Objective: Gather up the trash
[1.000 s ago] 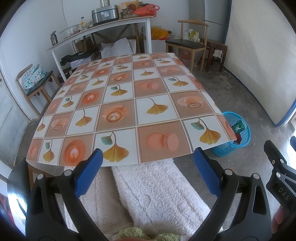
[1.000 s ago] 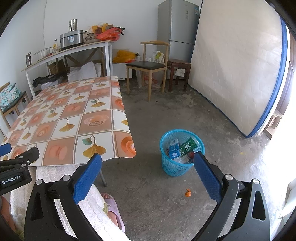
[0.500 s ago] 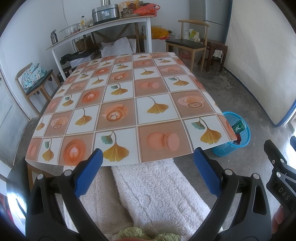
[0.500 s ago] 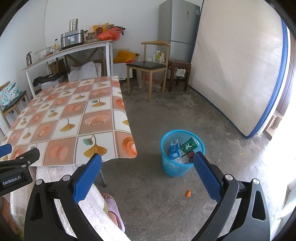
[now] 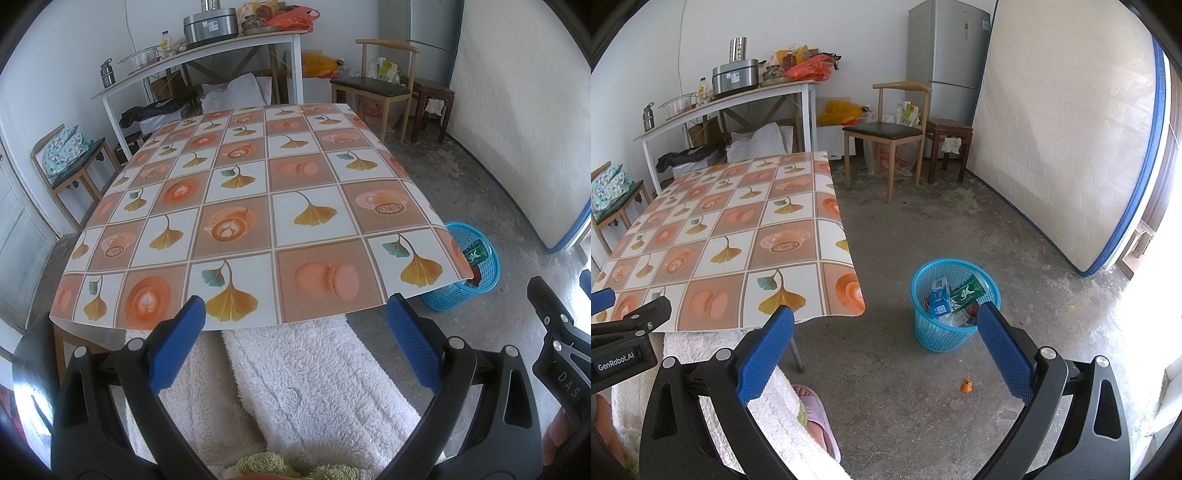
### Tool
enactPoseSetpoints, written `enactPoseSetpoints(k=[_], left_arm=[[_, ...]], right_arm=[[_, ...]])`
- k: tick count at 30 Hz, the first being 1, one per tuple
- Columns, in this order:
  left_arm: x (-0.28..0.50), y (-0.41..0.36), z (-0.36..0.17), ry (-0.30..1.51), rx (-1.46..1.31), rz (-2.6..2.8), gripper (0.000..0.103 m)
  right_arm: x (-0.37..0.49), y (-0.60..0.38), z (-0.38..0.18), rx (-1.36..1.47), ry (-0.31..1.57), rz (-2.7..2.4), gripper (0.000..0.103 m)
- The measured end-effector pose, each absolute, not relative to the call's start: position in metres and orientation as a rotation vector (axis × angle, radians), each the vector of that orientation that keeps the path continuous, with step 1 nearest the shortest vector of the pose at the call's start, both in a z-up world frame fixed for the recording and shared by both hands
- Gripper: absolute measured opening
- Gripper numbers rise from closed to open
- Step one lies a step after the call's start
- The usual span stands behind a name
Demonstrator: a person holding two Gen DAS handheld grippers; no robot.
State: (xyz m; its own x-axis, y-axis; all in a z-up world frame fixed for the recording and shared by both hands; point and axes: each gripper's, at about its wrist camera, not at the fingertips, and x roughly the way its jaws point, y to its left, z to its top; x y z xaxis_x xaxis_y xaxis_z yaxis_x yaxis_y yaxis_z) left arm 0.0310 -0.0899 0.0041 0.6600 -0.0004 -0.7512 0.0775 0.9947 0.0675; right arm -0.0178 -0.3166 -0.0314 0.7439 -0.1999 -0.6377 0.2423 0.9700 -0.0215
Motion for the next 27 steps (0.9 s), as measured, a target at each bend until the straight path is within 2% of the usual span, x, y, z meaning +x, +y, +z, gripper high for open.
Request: enactPoseSetpoints(k=[27], left_arm=[[0.0311, -0.0883, 0.0041, 0.847, 0.094, -0.043, 0.094]], right_arm=[[-0.0141, -0.316, -0.0246, 0.061, 0.68, -0.239, 0.096]])
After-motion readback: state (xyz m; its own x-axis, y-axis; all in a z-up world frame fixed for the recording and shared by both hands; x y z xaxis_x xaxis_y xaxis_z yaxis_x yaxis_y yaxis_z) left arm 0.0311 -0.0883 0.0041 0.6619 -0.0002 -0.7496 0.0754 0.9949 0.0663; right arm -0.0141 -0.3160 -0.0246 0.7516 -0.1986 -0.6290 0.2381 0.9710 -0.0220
